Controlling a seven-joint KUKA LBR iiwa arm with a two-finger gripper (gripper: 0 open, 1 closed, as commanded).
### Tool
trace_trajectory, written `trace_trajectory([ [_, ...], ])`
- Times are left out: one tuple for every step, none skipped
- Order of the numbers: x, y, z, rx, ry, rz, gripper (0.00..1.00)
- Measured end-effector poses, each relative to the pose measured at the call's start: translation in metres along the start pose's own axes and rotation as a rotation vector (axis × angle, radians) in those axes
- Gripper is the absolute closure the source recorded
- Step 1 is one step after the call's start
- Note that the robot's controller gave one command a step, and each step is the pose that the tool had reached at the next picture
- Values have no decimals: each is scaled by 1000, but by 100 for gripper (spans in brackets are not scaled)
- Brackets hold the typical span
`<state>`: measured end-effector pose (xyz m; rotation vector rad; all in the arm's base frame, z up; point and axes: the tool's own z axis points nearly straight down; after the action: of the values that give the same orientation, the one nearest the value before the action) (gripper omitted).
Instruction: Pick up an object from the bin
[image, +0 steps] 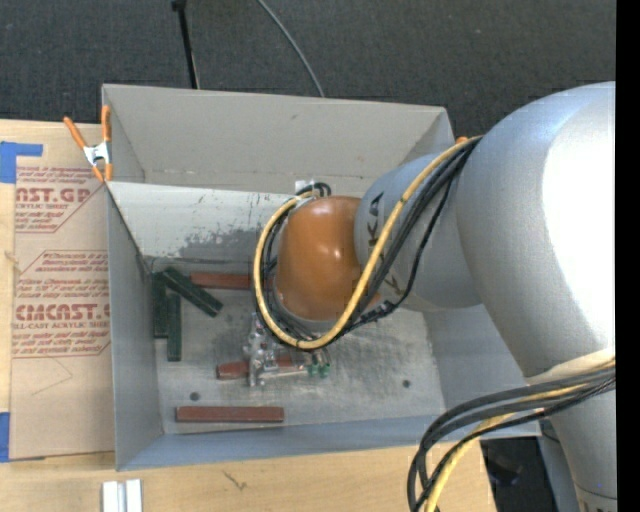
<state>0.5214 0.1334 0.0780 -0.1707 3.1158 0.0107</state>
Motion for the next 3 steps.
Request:
trace_trajectory([
  [0,0,0,0,0,0,100],
  [1,-2,-48,6,27,14,100],
  [-2,-3,-97,6,23,-10,100],
])
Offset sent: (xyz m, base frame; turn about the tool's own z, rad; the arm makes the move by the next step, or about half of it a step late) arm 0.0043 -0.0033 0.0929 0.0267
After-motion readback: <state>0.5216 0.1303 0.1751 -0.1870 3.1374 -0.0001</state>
